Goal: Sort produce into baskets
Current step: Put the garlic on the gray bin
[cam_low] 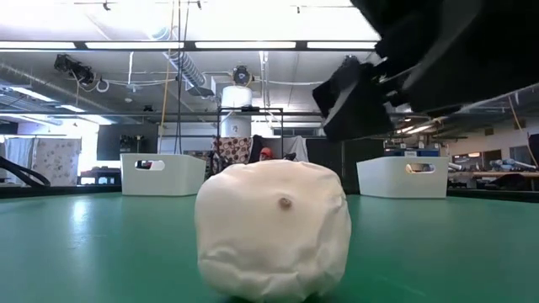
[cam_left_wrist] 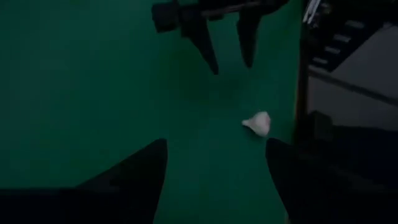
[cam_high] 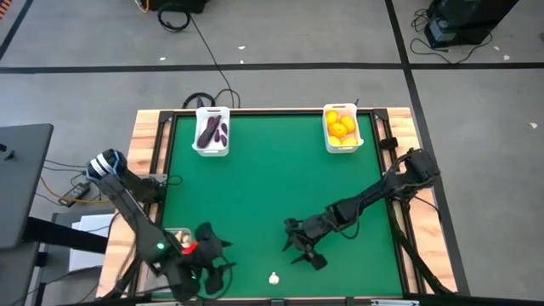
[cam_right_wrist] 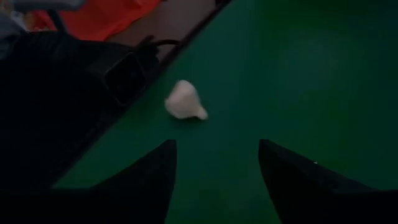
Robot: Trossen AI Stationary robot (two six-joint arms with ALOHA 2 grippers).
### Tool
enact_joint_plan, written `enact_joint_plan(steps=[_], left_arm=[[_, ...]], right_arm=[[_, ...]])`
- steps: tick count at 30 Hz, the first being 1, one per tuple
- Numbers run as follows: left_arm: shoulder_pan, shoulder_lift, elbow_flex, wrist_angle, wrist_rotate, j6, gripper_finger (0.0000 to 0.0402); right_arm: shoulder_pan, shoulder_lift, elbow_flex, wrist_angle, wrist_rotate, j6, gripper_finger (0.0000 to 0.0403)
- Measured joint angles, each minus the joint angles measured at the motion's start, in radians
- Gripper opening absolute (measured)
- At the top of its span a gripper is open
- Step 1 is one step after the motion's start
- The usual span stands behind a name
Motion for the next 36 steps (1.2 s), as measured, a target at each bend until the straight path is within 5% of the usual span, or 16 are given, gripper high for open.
enact_joint_plan(steps=[19, 36], left_arm=[[0.072, 0.293, -0.003, 0.342, 0.049, 0.048, 0.0280], [0.052, 0.328, -0.003, 0.520, 0.085, -0.048, 0.0280]], right_arm=[[0.053, 0.273, 0.223, 0.082, -0.114, -0.040, 0.0238], [0.066, 0.361, 0.283, 0.131, 0.053, 0.009, 0.0190]])
